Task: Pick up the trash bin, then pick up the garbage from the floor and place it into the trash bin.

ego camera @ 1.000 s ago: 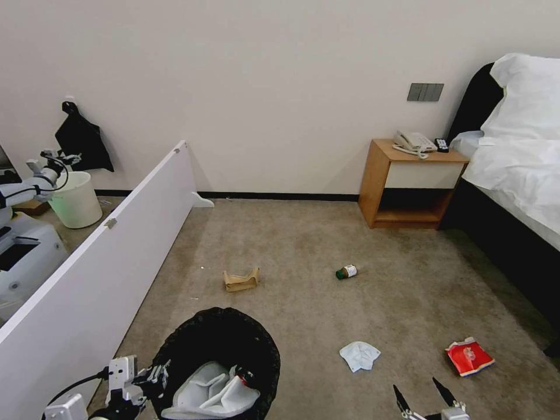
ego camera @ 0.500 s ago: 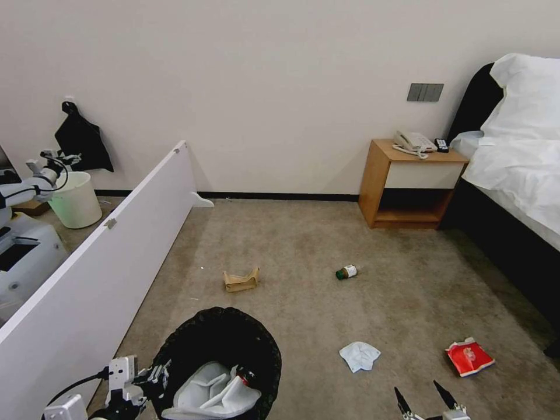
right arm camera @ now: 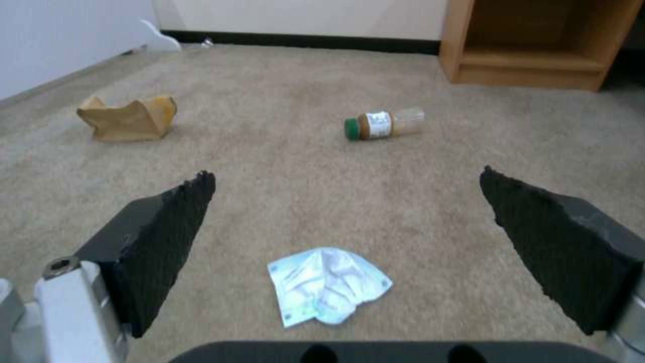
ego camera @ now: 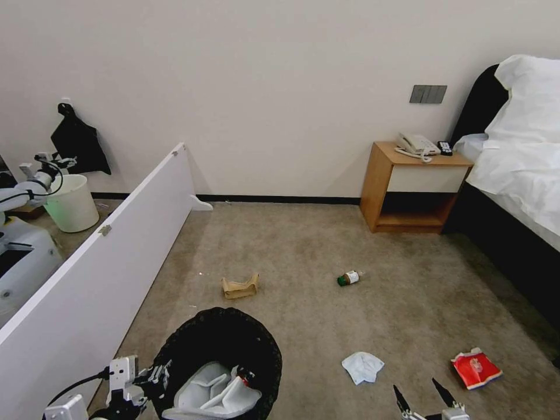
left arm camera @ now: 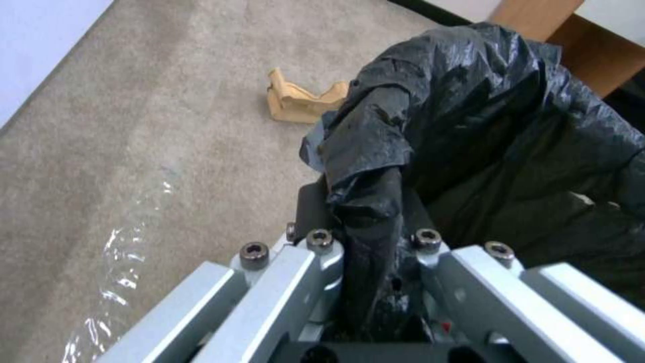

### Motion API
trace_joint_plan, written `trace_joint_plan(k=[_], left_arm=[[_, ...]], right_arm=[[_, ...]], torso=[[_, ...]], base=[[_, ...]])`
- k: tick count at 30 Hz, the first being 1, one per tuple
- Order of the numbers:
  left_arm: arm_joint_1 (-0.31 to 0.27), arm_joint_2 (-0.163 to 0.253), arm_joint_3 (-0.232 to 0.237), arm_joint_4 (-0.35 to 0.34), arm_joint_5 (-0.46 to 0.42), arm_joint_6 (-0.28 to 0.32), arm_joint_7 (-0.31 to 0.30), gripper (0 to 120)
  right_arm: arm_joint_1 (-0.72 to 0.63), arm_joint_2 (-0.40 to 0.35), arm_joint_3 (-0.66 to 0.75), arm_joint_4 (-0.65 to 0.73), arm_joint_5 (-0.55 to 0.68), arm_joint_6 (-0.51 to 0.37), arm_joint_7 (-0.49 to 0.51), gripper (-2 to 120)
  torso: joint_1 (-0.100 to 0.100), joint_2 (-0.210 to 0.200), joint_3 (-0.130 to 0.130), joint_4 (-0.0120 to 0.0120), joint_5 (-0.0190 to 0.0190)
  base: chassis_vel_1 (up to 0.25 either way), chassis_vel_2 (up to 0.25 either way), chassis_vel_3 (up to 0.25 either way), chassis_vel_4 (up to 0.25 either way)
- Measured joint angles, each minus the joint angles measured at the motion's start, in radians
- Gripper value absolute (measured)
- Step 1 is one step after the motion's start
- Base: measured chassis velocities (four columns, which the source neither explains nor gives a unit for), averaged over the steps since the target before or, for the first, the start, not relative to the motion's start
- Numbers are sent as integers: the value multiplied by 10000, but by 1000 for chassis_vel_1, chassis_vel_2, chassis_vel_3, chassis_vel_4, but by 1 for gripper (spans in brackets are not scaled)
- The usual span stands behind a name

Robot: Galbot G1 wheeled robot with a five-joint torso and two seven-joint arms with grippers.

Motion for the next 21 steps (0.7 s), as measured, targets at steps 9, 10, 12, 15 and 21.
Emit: trace_joint_plan(k=[9,10,12,15,21], left_arm=[[-11,8,-35,34,-11,1,11,4],[-11,8,-37,35,-14,2,12,4],[-12,7,-36,34,-16,2,14,4],[-15,-6,-36,44,-16,1,19,4],[-20,-37,-29,89,60,-11,39,4]], right_arm=[[9,-16,5,18,11,10,-21,100],[18,-19,5,28,12,22,-23,100],[26,-23,2,28,12,32,-25,100],[39,-27,-3,28,17,40,-30,100],[63,-35,-49,51,7,110,-38,100]], torso=[[0,0,0,-1,0],[0,0,0,-1,0],[0,0,0,-1,0],[0,-1,0,-1,1],[1,0,0,0,0]], base=[[-72,63,62,-69],[-89,93,91,-91],[-86,93,94,-90],[-101,80,97,-84],[-63,80,75,-75]])
